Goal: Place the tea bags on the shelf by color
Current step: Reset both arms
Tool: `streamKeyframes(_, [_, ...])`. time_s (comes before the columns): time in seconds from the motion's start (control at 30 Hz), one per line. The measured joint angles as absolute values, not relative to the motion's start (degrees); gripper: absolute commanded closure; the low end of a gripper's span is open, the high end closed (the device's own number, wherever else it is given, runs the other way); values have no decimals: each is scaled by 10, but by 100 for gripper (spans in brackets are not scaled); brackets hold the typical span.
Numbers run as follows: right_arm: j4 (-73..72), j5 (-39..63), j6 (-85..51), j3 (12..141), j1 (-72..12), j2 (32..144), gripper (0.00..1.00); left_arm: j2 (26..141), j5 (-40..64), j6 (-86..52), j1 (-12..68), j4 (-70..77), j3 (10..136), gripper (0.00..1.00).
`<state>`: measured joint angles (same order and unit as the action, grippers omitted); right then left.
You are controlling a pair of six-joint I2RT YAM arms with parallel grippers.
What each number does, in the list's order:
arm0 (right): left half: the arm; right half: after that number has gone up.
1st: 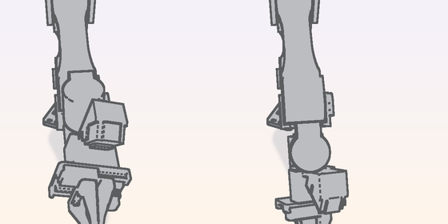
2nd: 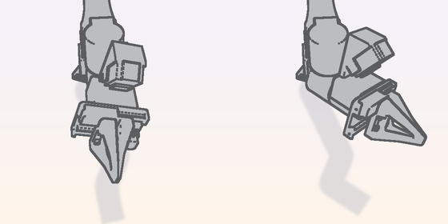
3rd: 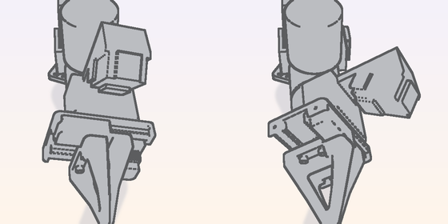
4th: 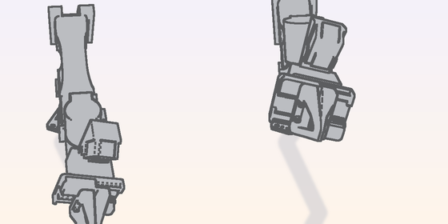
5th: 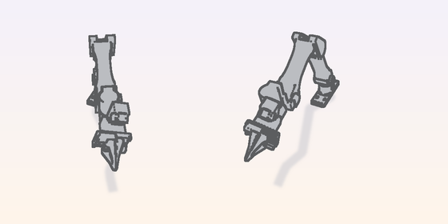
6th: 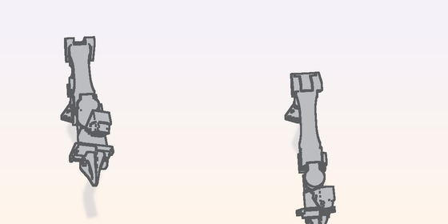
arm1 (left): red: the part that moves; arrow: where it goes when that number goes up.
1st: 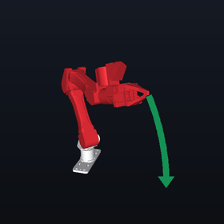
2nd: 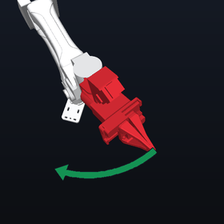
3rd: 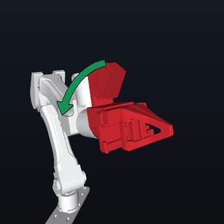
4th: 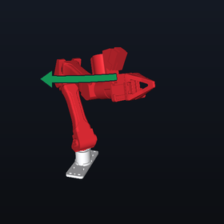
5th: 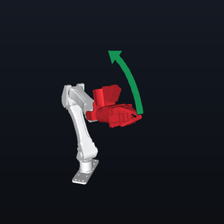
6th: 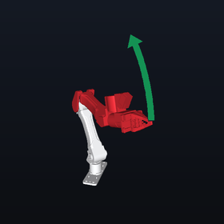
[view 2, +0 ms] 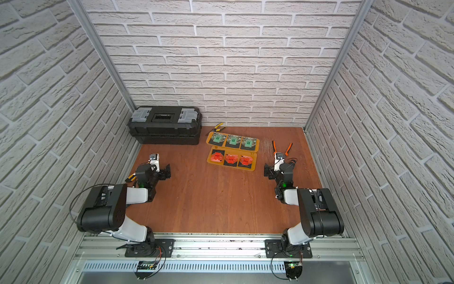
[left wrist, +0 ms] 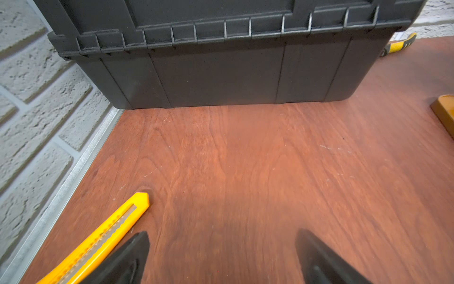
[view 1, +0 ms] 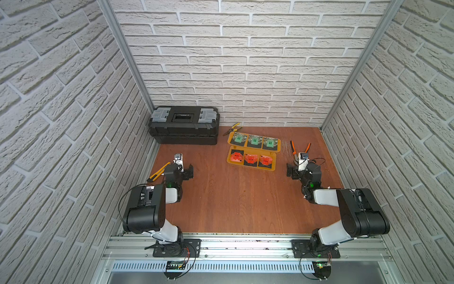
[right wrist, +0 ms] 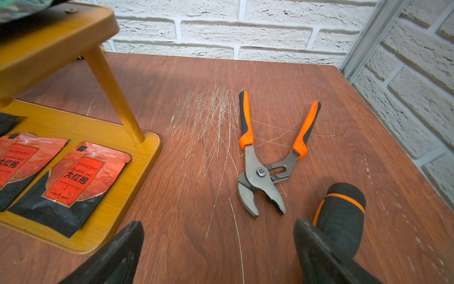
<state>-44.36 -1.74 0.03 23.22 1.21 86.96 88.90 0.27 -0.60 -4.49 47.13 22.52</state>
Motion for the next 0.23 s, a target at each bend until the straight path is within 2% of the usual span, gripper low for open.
streamKeyframes(0.23, [-444,-17,0,232,12,870,1,889,5,-6,-48,471,225,1])
